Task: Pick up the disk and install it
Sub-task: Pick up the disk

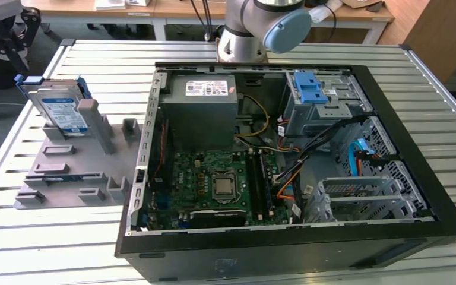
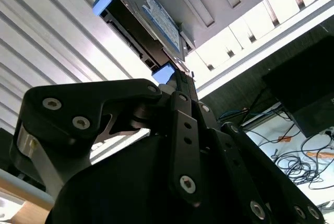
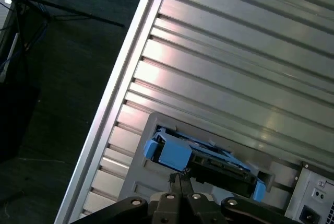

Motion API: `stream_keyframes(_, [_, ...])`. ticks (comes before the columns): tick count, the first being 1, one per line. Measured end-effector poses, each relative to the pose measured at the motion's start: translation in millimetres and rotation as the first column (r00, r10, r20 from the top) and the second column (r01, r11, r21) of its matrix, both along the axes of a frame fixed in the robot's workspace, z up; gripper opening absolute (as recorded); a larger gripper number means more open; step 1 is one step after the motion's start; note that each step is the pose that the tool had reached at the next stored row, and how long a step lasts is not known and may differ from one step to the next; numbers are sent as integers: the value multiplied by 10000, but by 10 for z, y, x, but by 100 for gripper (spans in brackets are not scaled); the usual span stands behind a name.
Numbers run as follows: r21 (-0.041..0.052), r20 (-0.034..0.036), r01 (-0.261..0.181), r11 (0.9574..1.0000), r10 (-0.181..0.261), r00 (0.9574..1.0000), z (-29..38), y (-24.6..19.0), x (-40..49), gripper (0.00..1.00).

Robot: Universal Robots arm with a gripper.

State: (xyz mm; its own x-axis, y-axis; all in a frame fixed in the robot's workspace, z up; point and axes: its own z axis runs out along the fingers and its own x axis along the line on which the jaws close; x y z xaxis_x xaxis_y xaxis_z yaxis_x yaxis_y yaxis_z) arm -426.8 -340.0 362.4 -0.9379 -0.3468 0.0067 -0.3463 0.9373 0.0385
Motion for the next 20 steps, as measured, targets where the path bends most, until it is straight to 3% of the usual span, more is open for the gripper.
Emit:
stream_keyframes(10, [0, 5, -823, 9966, 823, 9966, 0, 0, 0, 11])
stream_keyframes(20, [-1, 5, -1164, 9932, 1164, 9932, 0, 0, 0, 11])
